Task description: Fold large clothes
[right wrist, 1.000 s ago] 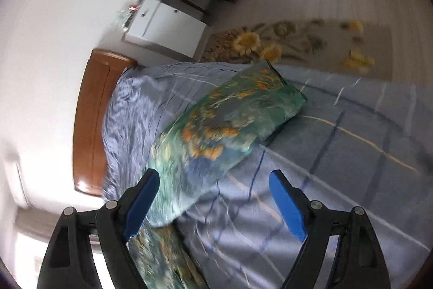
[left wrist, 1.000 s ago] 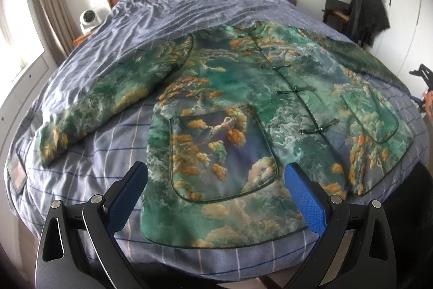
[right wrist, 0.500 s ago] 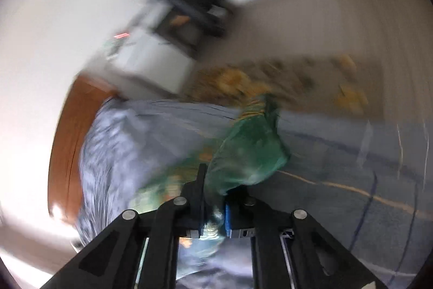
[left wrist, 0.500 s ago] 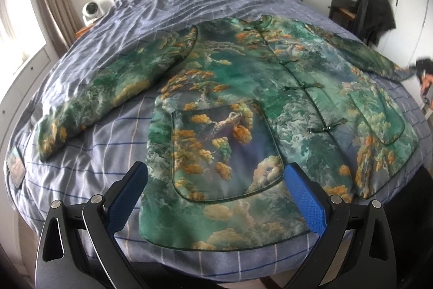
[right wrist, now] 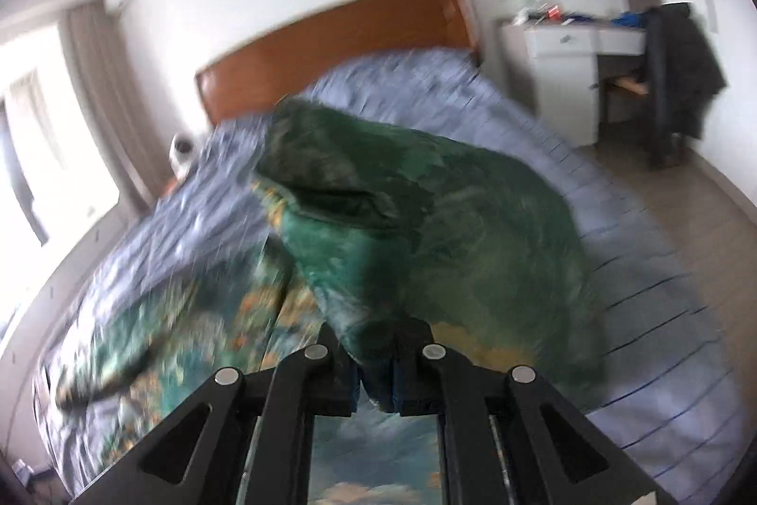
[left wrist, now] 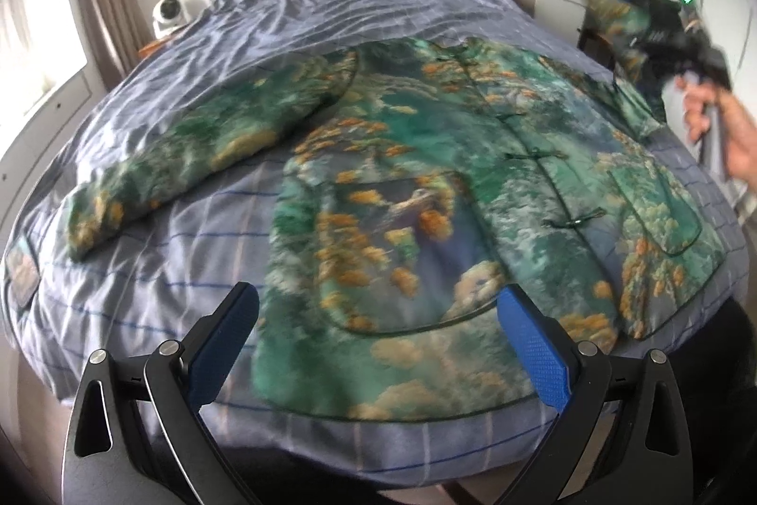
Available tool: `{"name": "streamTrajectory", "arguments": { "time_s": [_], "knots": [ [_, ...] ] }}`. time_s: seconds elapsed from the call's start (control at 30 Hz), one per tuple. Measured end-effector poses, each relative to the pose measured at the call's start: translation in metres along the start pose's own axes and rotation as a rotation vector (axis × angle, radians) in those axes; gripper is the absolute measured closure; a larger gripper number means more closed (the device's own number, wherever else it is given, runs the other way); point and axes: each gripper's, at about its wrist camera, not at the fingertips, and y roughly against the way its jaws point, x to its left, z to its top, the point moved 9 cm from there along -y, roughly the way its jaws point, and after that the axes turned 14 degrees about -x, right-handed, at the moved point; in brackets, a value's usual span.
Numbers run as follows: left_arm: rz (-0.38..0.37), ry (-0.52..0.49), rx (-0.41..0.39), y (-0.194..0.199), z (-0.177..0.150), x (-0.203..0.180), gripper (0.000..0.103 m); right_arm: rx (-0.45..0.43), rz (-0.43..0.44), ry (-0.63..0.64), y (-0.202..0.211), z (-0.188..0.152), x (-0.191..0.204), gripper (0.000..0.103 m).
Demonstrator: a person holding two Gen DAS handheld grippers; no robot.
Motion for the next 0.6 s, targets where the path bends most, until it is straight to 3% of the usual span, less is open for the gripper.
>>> {"name": "streamTrajectory", "arguments": {
  "time_s": [0.17,0.27,0.37,0.4,0.43,0.53,0.6],
  "knots": [
    [0.037,0.036,0.013,0.002,-0.01,0.023,0.002,0.169,0.031,0.152,-0.039,-0.08,0.051,0.094],
    [0.039,0.04,0.03,-0.004,-0.015,0.025,0.002,0.244,0.06,0.227,-0.037,-0.114,0.073,0.092],
    [0.03,0.02,0.038,-0.012,-0.012,0.02,0.002,0.287,0.062,0.266,-0.024,-0.14,0.078,0.073],
    [0.025,0.014,0.037,-0.014,-0.009,0.018,0.002,0.31,0.082,0.26,-0.016,-0.151,0.08,0.057],
    [0.01,0.004,0.035,-0.018,-0.003,0.012,0.002,0.323,0.109,0.244,-0.009,-0.158,0.08,0.048],
    [-0.055,-0.002,0.029,-0.029,0.016,-0.007,0.002,0.325,0.146,0.232,0.013,-0.168,0.085,0.045],
    [-0.156,0.008,0.029,-0.04,0.038,-0.031,0.002,0.32,0.167,0.232,0.034,-0.168,0.086,0.045]
  ]
}}
